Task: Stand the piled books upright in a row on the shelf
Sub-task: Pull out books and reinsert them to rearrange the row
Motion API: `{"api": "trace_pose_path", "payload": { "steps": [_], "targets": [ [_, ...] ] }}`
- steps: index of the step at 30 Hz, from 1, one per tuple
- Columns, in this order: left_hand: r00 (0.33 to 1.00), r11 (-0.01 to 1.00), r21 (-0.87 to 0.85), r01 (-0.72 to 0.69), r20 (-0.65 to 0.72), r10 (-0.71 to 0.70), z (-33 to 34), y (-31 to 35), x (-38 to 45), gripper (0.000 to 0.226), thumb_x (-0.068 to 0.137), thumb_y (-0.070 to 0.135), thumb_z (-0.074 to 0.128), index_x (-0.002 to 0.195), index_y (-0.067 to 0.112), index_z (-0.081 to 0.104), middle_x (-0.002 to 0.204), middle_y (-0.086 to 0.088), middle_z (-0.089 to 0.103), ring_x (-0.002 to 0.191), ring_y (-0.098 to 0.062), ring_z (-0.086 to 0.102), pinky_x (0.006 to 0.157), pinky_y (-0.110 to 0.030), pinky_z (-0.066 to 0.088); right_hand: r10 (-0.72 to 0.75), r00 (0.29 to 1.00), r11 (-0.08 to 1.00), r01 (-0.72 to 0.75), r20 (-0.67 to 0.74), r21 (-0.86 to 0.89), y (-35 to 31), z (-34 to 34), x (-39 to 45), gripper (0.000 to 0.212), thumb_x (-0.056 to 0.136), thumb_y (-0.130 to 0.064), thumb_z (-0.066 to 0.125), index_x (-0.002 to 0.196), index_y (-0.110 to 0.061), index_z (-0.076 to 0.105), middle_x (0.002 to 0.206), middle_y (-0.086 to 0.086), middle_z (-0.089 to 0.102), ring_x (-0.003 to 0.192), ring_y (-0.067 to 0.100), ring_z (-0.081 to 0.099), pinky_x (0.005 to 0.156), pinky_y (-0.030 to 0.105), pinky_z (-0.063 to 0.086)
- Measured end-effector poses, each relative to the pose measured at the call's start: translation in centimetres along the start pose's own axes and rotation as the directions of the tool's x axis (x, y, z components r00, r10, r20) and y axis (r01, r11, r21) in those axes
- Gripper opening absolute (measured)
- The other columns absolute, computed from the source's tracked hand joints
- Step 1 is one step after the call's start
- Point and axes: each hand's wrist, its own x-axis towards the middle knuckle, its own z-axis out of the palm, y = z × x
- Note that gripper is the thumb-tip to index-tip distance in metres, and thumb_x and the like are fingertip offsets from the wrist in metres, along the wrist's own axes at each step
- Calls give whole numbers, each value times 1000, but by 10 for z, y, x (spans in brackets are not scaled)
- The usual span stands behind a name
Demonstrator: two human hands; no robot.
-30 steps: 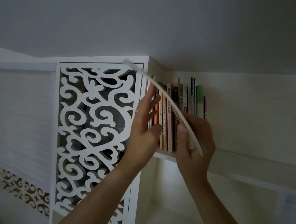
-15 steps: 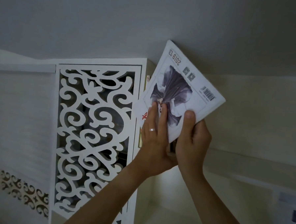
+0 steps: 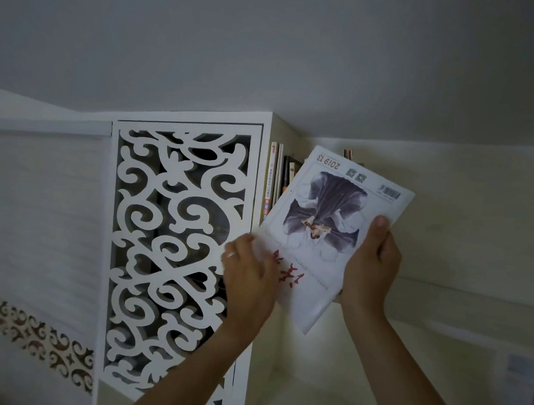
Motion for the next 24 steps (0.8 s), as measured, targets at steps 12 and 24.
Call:
{"api": "trace_pose_path", "payload": {
  "steps": [12,24],
  "targets": [
    [774,429,-714,554,252,-581,-28,47,0,14,100,15,62,109,23,69,99,3,79,91,-19,72,72,-32,53,-104,985,987,86,-135,-134,30,3,2,31,105,-29,53,127,-8,50,120,9,62,106,21,64,84,40,58],
    [831,309,-775,551,478,-283,-61,55,29,39,102,44,48,114,18,74,107,-8,78,99,-29,73,80,-41,60,-564,614,390,788,553,-477,53,-13,0,66,82,-20,58,148,-19,53,146,7,53,133,32,47,106,54,39]
  ]
}}
